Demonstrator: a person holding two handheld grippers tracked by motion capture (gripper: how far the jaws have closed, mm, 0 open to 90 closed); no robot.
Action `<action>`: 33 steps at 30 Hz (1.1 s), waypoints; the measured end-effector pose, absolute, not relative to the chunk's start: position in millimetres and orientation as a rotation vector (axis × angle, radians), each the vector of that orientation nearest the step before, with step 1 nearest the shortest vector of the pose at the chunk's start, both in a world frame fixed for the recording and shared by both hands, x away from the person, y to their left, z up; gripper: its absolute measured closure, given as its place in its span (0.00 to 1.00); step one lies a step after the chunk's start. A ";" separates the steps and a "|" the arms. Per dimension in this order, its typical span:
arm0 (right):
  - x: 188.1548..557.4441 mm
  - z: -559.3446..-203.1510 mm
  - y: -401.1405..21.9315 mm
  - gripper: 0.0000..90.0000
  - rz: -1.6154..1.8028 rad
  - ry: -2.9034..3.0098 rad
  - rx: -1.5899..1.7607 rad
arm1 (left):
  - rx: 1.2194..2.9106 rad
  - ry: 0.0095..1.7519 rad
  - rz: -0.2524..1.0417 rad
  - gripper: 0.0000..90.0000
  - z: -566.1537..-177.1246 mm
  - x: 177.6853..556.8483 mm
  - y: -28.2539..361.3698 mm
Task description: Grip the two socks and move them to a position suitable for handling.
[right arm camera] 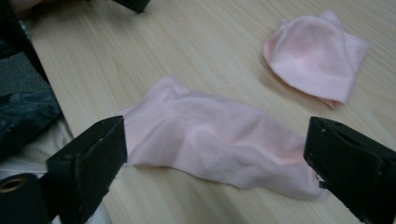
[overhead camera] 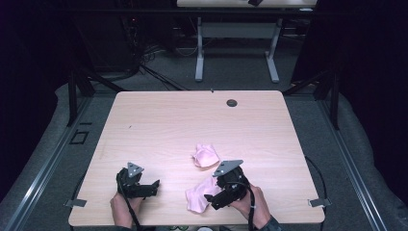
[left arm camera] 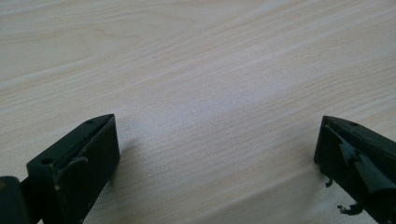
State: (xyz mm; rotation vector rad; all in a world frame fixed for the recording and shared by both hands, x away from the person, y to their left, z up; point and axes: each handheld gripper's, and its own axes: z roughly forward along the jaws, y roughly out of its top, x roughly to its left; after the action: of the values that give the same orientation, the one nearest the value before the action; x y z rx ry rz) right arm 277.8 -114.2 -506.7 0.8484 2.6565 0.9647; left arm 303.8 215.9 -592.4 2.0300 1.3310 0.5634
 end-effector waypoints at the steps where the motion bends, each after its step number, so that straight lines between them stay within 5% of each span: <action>1: 276.4 -506.5 -109.2 0.12 0.957 2.665 0.839 | 2.030 1.333 0.564 0.00 -592.4 303.9 215.9; 16: 273.4 -543.9 -49.7 0.43 0.859 2.863 0.735 | 2.015 1.350 0.563 0.00 -592.7 303.8 215.7; 33: 275.4 -560.9 -42.8 0.70 0.763 2.826 0.737 | 2.014 1.355 0.568 0.00 -592.7 303.9 216.1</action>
State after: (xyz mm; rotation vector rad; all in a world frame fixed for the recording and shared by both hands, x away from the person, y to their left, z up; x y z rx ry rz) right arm 275.4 -42.8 -560.9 0.7366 2.8264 0.7628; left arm 303.9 216.1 -592.7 2.0137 1.3553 0.5682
